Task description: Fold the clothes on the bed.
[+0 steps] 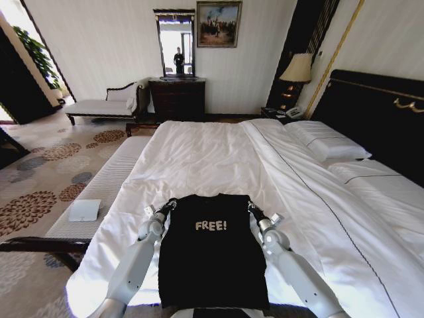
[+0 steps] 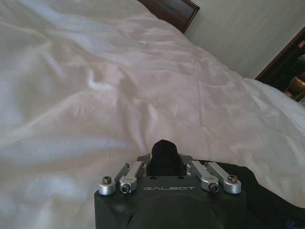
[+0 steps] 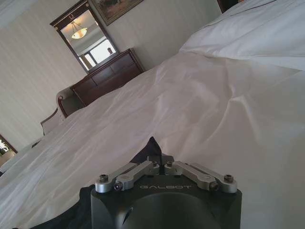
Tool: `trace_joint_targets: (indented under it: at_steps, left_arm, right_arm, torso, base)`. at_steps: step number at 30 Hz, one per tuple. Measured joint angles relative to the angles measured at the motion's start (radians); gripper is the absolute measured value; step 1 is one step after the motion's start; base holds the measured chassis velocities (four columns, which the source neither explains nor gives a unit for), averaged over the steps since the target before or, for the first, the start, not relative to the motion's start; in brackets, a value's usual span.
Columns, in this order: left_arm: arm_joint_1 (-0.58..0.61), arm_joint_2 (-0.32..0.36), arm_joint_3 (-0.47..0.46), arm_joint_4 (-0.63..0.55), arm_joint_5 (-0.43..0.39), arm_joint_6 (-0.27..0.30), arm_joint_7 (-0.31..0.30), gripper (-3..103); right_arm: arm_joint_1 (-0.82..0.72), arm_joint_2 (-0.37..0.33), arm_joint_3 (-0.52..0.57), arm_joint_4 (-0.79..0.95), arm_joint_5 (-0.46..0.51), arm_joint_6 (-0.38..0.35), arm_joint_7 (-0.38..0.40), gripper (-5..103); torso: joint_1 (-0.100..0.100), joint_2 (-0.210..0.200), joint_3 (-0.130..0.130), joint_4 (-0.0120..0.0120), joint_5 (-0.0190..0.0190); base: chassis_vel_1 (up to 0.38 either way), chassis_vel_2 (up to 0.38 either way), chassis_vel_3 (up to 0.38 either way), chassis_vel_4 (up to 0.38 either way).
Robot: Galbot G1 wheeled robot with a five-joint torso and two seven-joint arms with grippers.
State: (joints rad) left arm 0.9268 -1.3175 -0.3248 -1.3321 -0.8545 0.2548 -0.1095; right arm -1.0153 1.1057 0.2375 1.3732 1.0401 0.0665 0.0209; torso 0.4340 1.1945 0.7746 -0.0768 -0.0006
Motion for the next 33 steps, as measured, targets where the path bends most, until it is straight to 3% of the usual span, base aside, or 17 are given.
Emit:
trace_joint_targets:
  at_steps: [1,9,18,26,33]
  left_arm:
    - [0.000,0.000,0.000,0.000,0.000,0.000,0.000,32]
    - [-0.001,0.008,-0.010,-0.008,-0.006,-0.009,-0.002,2]
    - [-0.042,0.054,-0.026,-0.054,-0.053,-0.008,-0.007,0]
    - [-0.111,0.140,-0.027,-0.187,-0.173,0.013,-0.026,0]
    - [-0.221,0.174,0.009,-0.197,-0.234,0.024,-0.033,0]
  right_arm:
    - [0.000,0.000,0.000,0.000,0.000,0.000,0.000,0]
    - [0.003,0.001,-0.001,0.007,-0.003,0.005,0.006,0]
    - [-0.004,-0.049,0.008,0.112,0.009,0.012,0.007,0]
    - [0.039,-0.134,0.016,0.200,0.056,0.081,-0.097,0]
    - [0.137,-0.174,0.004,0.198,0.147,0.102,-0.113,0]
  torso:
    - [0.000,0.000,0.000,0.0000,0.0000]
    - [0.000,0.000,0.000,-0.0001,-0.0001]
    - [0.000,0.000,0.000,-0.0001,-0.0003]
    - [0.000,0.000,0.000,0.0001,-0.0001]
    - [0.000,0.000,0.000,0.0000,0.0000]
  base:
    - [0.000,0.000,0.000,0.000]
    - [0.000,0.000,0.000,0.000]
    - [0.000,0.000,0.000,0.000]
    - [0.000,0.000,0.000,0.000]
    - [0.000,0.000,0.000,0.000]
